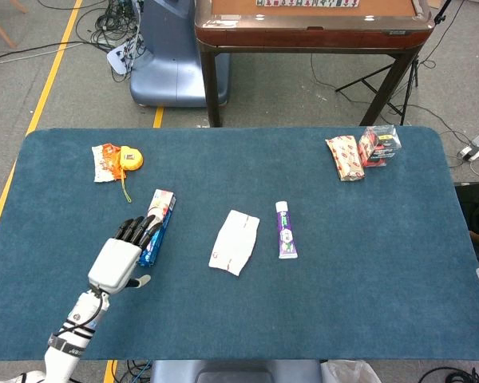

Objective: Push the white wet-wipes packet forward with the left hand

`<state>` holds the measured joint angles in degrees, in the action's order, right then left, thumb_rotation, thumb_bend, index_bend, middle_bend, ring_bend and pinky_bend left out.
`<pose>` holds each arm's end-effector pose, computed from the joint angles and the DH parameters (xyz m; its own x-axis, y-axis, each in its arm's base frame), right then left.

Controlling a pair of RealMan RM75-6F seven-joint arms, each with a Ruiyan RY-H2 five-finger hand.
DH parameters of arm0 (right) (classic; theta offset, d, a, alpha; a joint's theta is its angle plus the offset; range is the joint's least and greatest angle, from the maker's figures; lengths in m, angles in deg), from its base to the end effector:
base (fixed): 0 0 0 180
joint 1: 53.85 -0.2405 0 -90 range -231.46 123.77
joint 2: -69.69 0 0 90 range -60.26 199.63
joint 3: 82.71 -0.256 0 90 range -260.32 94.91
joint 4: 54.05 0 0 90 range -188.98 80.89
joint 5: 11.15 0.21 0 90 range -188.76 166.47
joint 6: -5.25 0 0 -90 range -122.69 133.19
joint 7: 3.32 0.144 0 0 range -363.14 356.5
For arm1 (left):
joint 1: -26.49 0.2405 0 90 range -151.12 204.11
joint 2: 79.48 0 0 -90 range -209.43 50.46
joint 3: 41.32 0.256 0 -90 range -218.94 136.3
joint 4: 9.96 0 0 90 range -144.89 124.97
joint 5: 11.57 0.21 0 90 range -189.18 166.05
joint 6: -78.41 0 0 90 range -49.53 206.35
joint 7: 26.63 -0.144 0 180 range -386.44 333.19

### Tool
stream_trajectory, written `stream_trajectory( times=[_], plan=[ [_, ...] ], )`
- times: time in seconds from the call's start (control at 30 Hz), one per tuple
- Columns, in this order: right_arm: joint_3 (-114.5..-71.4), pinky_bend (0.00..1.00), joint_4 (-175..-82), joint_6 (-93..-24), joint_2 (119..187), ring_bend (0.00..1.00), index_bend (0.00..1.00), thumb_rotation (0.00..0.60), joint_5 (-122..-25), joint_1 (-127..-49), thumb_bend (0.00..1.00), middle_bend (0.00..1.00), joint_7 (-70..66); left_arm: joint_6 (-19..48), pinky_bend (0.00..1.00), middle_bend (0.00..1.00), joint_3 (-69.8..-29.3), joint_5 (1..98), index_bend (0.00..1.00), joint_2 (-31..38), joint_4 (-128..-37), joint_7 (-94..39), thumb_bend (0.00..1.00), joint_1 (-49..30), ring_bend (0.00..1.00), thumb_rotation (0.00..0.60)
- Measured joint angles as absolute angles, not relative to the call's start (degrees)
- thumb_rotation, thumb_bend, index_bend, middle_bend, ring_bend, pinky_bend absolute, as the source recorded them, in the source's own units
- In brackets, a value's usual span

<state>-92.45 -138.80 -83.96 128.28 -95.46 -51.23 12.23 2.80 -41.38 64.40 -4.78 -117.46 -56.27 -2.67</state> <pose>-0.3500 -0.1609 0.2357 0.3594 0.1633 0.9188 -0.9321 0.1102 0.3450 -0.1708 0.2506 0.0613 0.5049 0.0944 0.8580 0.8226 -0.3540 -0.4451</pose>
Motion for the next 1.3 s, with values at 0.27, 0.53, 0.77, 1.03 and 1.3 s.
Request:
stream_trajectory(
  times=[0.27, 0.53, 0.77, 1.03, 1.3],
  plan=[
    [-91.8, 0.4, -144.3, -80.3, 127.7, 0.23, 0.41, 0.6, -96.0, -54.0, 0.2, 0.35, 6.2, -2.6, 0.08, 0.0, -39.6, 68.8, 0.0, -9.4, -117.9, -51.8, 0.02, 2.5, 0.0, 0.6],
    [-91.1, 0.39, -147.9, -76.2, 127.9, 0.23, 0.41, 0.6, -95.4, -57.2, 0.2, 0.35, 1.4, -7.3, 0.1, 0.0, -38.2, 71.2, 0.0, -15.2, -117.6, -46.6, 0.02, 7.9, 0.0, 0.6],
    [-90.4, 0.39, -147.0, -74.2, 128.9, 0.23, 0.41, 0.6, -94.5, -58.5, 0.2, 0.35, 1.0, -9.7, 0.1, 0.0, -37.1, 72.7, 0.0, -17.0, -116.3, -43.1, 0.02, 12.1, 0.0, 0.6],
    [-90.0, 0.38, -146.7, -75.2, 128.5, 0.23, 0.41, 0.6, -95.1, -58.8, 0.2, 0.35, 0.8, -12.5, 0.2, 0.09, -37.2, 72.8, 0.22, -17.6, -113.3, -37.6, 0.02, 16.1, 0.1, 0.6],
    [-89.3, 0.38, -145.8, -74.2, 128.4, 0.23, 0.41, 0.6, -95.9, -59.8, 0.2, 0.35, 2.0, -11.9, 0.25, 0.14, -38.7, 70.7, 0.27, -20.5, -114.0, -37.5, 0.02, 17.7, 0.15, 0.6]
  ],
)
